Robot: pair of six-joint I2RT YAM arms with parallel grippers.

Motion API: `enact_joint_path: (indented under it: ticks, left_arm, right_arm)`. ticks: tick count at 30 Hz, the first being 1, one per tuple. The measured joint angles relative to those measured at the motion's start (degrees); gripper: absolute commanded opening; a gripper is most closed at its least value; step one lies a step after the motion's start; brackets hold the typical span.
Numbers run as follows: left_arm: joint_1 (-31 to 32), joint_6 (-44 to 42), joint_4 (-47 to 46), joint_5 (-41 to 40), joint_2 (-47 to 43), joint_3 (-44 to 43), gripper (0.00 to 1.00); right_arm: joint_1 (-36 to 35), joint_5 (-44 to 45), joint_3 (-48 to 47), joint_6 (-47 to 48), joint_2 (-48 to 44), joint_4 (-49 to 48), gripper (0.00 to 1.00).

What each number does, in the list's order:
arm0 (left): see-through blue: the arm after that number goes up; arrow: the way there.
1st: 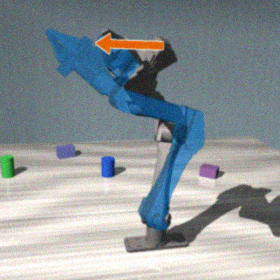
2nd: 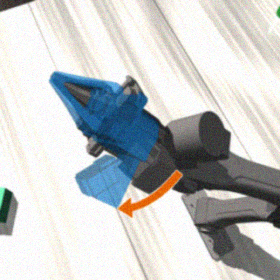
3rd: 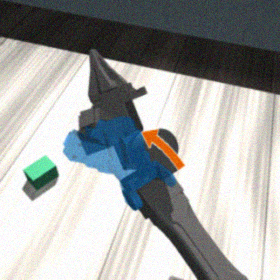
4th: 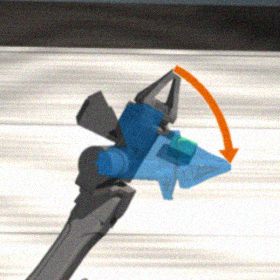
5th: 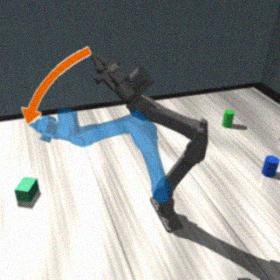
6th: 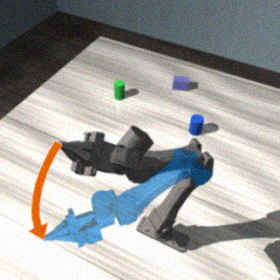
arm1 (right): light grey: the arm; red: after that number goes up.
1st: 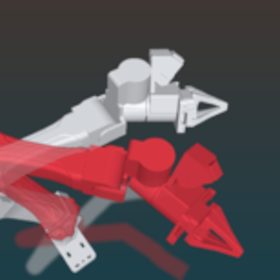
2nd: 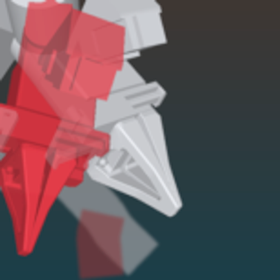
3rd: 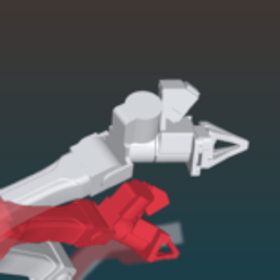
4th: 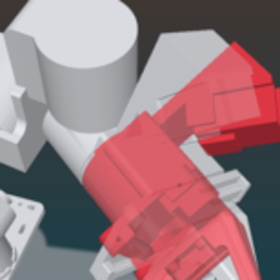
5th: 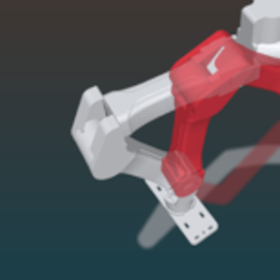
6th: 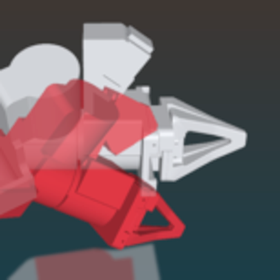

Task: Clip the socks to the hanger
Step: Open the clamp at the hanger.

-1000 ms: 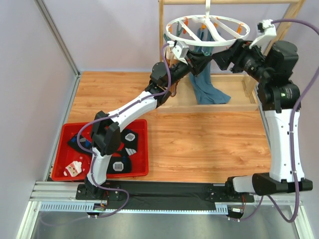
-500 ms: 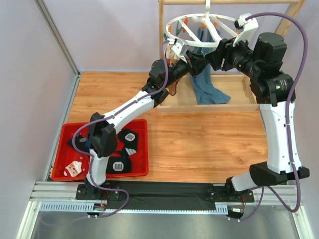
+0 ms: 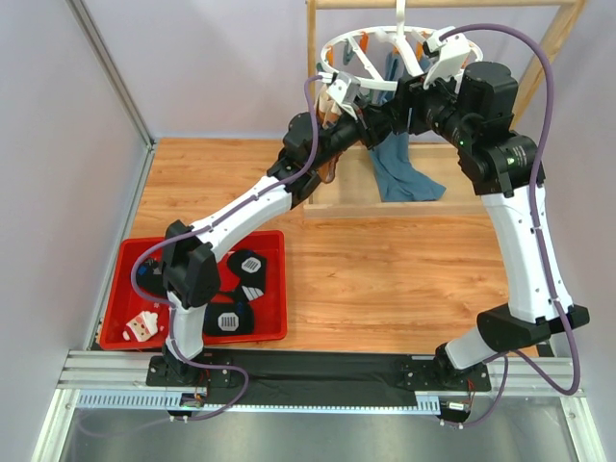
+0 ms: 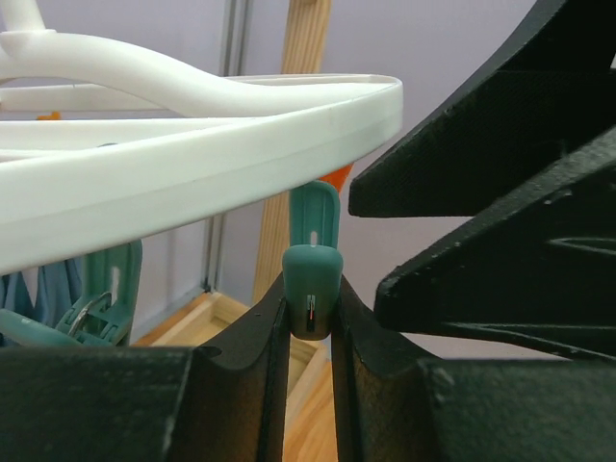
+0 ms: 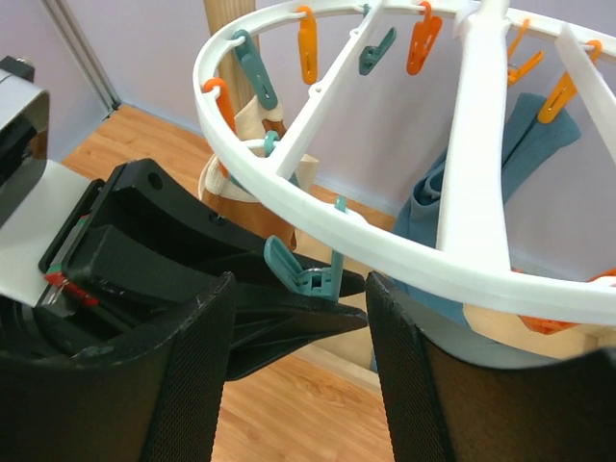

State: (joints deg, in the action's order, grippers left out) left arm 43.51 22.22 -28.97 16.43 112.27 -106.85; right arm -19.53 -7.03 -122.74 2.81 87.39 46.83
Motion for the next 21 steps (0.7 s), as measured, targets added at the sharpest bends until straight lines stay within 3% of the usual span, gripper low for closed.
enact_joint_path:
  ticks: [17,21]
  left_arm:
    - [0.2,2.2,-0.2,-0.1,0.0,0.7,0.0]
    - [0.0,2.4,-0.3,-0.3,0.0,0.7,0.0]
  right_arm:
    - [-0.2,4.2,9.2,-3.9,-1.8,-9.8,0.57]
    - [-0.3,5.0,10.5,-5.4,-1.8,-11.8,0.49]
